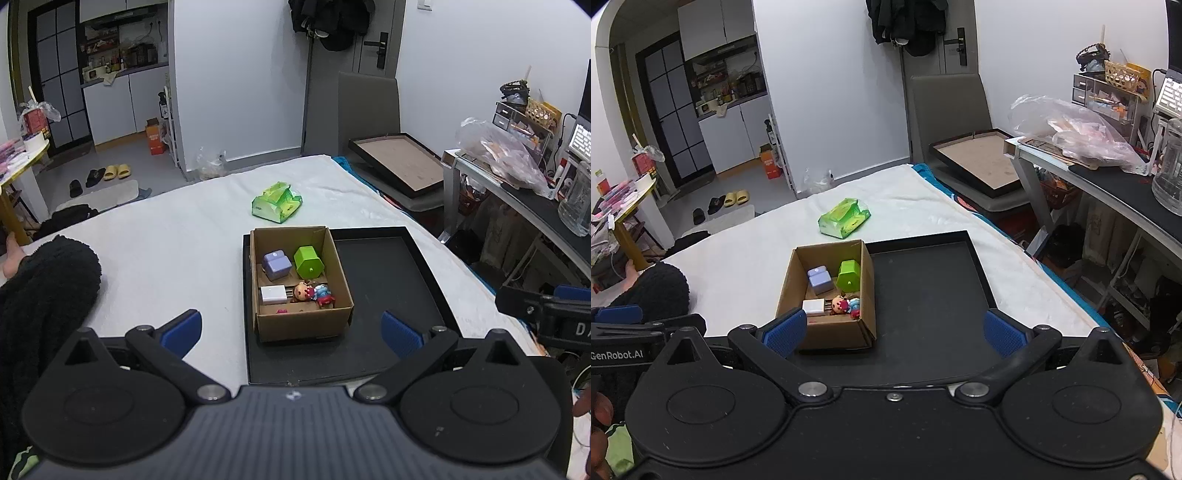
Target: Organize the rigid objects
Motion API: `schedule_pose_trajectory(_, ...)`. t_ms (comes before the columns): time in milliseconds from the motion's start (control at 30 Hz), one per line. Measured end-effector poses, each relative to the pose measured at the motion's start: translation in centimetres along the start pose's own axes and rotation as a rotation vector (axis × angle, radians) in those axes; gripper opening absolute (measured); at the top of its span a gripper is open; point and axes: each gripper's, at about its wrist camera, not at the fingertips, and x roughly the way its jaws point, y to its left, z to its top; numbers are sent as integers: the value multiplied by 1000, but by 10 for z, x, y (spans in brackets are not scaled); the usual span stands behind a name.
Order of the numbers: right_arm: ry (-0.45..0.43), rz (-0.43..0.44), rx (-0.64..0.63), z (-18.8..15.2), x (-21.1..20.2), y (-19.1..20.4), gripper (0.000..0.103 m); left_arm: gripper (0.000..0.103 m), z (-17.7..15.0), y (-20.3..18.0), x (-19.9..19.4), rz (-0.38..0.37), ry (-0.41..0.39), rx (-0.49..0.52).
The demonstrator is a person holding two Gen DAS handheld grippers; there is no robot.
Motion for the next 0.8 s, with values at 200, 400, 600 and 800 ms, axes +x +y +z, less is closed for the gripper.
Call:
schedule_pose_trajectory(200, -2, 11, 16, -1, -1, -4, 103, 102, -2, -4, 1, 0, 1, 7)
schedule_pose_trajectory(400, -6, 7, 19, -3, -2, -6, 103, 102, -5, -8, 4, -3, 10, 11)
schedule_pose_trajectory(600, 2, 2, 20, -6, -1, -6, 103, 102, -7, -10, 6, -1, 16, 9)
schedule_pose_trajectory(800, 4, 5, 21, -8, -1, -6, 103, 102, -9, -10, 9, -4, 24, 4)
